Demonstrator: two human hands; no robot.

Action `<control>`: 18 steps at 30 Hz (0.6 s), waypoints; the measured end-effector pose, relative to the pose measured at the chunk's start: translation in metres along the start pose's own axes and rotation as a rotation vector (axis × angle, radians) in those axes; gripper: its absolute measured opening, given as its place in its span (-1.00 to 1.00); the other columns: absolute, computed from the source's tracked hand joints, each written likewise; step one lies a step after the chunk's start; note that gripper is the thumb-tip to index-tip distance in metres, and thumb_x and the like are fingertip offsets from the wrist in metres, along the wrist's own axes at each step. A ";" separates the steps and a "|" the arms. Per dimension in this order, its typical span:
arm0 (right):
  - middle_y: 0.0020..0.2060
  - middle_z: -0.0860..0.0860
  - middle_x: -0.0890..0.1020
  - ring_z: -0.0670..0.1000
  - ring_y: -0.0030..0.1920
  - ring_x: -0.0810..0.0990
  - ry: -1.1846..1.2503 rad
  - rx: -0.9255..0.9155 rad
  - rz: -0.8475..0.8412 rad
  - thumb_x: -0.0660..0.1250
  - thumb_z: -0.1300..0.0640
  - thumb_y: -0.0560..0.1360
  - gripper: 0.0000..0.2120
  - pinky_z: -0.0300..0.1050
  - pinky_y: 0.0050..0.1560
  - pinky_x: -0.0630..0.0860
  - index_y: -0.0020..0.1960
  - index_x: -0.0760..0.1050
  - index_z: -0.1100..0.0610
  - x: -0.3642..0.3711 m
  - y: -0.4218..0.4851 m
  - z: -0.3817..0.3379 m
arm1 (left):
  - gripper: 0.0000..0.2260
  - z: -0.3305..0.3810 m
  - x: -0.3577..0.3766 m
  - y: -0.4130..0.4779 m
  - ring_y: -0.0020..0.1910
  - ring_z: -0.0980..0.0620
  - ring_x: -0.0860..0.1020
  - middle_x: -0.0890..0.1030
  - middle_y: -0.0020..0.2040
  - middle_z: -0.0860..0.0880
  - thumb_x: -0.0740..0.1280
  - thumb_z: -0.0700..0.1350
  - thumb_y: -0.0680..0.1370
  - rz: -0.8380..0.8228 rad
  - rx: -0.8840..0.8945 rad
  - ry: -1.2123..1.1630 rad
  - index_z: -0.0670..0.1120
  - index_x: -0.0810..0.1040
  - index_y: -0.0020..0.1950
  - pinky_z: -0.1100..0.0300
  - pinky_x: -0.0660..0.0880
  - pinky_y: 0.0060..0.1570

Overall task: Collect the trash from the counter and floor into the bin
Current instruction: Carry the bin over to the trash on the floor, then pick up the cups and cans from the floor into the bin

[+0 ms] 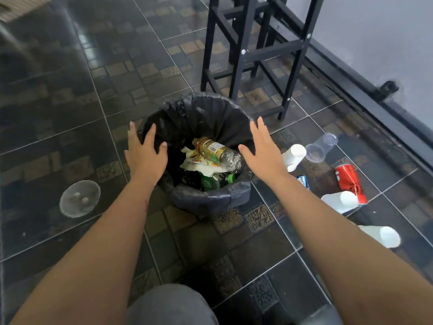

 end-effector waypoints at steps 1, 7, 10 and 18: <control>0.58 -0.09 -0.13 0.03 0.57 0.01 -0.049 -0.011 0.001 0.14 -0.17 0.60 -0.33 0.13 0.48 0.20 0.59 -0.05 -0.01 -0.001 0.000 0.000 | -0.50 0.001 0.000 -0.001 0.61 -0.12 -0.08 -0.11 0.64 -0.11 0.25 0.04 0.64 0.029 0.026 0.111 0.07 0.25 0.57 -0.18 -0.04 0.53; 0.59 -0.01 -0.05 0.04 0.57 -0.07 -0.126 -0.054 -0.019 0.05 -0.21 0.61 -0.35 0.10 0.53 0.07 0.59 -0.05 0.02 -0.011 -0.010 0.005 | -0.49 0.025 0.007 -0.025 0.61 -0.08 -0.11 0.00 0.64 -0.10 0.12 0.09 0.66 0.060 0.209 0.358 -0.03 0.21 0.59 -0.16 -0.18 0.54; 0.58 -0.03 -0.01 0.01 0.57 -0.03 -0.095 -0.062 0.007 0.07 -0.20 0.62 -0.35 0.07 0.53 0.07 0.59 -0.03 0.05 -0.025 -0.024 0.023 | -0.49 0.046 0.018 -0.043 0.61 -0.06 -0.06 0.08 0.63 -0.09 0.06 0.10 0.68 0.024 0.269 0.340 -0.05 0.18 0.60 -0.11 -0.17 0.55; 0.46 0.06 0.36 0.19 0.40 0.40 -0.154 0.107 0.056 0.22 -0.12 0.57 -0.40 0.11 0.36 0.37 0.52 0.15 0.05 -0.059 -0.079 0.137 | -0.51 0.155 0.088 -0.121 0.59 -0.06 0.08 0.20 0.60 -0.09 0.07 0.04 0.70 -0.018 0.509 0.093 -0.11 0.20 0.59 0.01 -0.09 0.54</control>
Point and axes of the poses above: each hand's wrist, its own y-axis towards the middle knuckle, its own x-axis out of the palm, z = x × y, the point moved 1 cm from there along y, towards the middle knuckle
